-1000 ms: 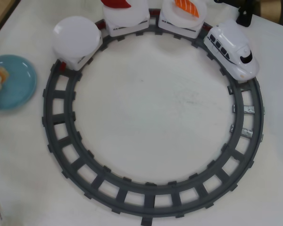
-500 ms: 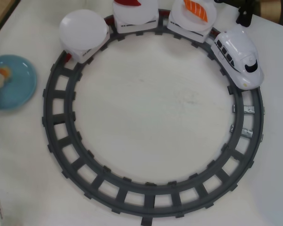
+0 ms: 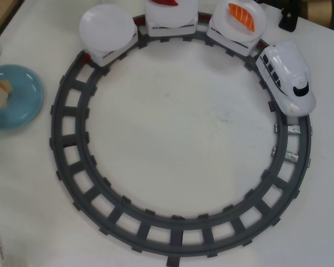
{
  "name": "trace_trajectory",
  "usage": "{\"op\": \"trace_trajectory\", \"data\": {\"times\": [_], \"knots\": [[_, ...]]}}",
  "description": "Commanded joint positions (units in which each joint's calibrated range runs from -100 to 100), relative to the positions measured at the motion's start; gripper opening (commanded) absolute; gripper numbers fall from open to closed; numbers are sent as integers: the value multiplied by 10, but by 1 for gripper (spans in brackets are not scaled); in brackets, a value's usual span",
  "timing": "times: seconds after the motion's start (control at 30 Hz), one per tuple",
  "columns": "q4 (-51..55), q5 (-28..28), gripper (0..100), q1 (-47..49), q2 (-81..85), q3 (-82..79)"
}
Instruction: Pick up the sushi from the Shinkansen and put it on the blue dish
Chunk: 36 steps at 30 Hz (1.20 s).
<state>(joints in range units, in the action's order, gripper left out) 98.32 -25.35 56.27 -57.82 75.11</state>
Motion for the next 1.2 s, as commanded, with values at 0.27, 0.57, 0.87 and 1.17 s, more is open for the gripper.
{"op": "trace_trajectory", "data": {"times": [0.27, 0.57, 0.87, 1.17], "knots": [[9, 28, 29, -14, 197, -91], [9, 87, 28, -18, 385, -320], [9, 176, 28, -33, 530, -485], [9, 217, 28, -58, 649, -602]]}}
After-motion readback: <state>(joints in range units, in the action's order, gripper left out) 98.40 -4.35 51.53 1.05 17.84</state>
